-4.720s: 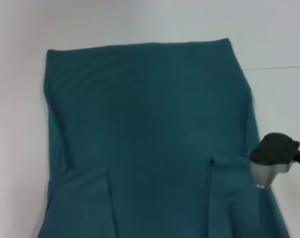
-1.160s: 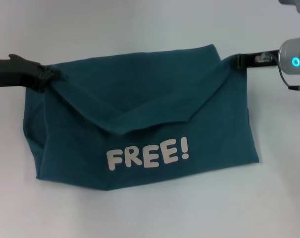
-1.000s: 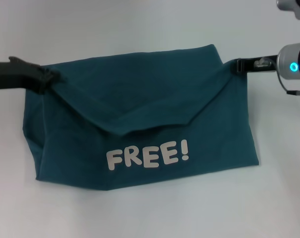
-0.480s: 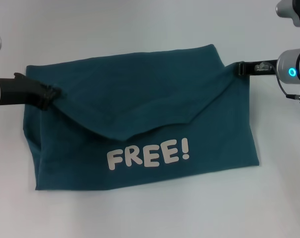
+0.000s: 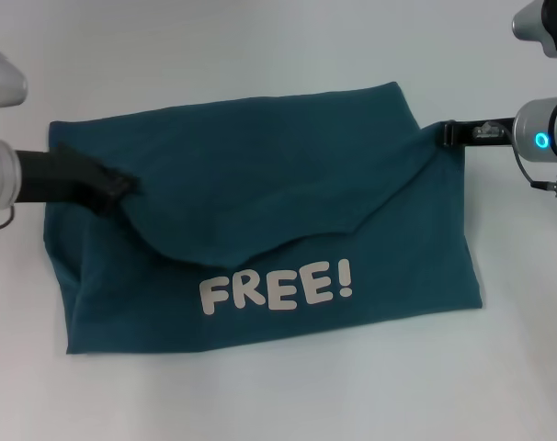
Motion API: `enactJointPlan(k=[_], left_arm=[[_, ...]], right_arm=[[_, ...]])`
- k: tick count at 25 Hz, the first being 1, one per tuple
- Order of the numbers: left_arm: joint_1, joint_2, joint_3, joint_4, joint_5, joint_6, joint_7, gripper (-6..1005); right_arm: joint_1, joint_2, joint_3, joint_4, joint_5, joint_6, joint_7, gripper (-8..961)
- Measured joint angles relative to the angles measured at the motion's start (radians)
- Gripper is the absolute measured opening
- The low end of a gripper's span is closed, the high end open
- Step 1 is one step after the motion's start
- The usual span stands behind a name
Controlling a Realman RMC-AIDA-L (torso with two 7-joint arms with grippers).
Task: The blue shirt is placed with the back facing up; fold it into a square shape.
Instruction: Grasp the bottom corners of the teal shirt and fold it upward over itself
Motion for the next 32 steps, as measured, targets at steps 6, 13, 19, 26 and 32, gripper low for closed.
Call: enactJointPlan(k=[6,13,19,26,32], left_arm=[[0.019,-0.011,-0.007,0.091,-0.118,0.146,0.042,62],[0.004,-0.011,-0.001,-0.021,0.035,-0.087,0.000,65],[-0.004,-0.019,0.000,-0.084,0.132,-0.215,-0.006,67],[0.006,-0.022,-0.011,-0.086,0.137,-0.253,-0.013,70],[0.016,-0.020,-0.037,-0.072,0.131,-0.278,-0.111,72]], right_arm=[[0.000,0.001,-0.002,0.001,0.002,-0.004,-0.013,29],[0.001,0.003,-0.019,0.004,0.003,-0.006,-0.015,29],[0.003,0.003,-0.021,0.010,0.004,-0.001,-0.014,30],[0.003,0.003,-0.022,0.010,0.006,0.005,-0.014,56],[0.005,0.003,-0.022,0.010,0.067,0.010,-0.066,88]])
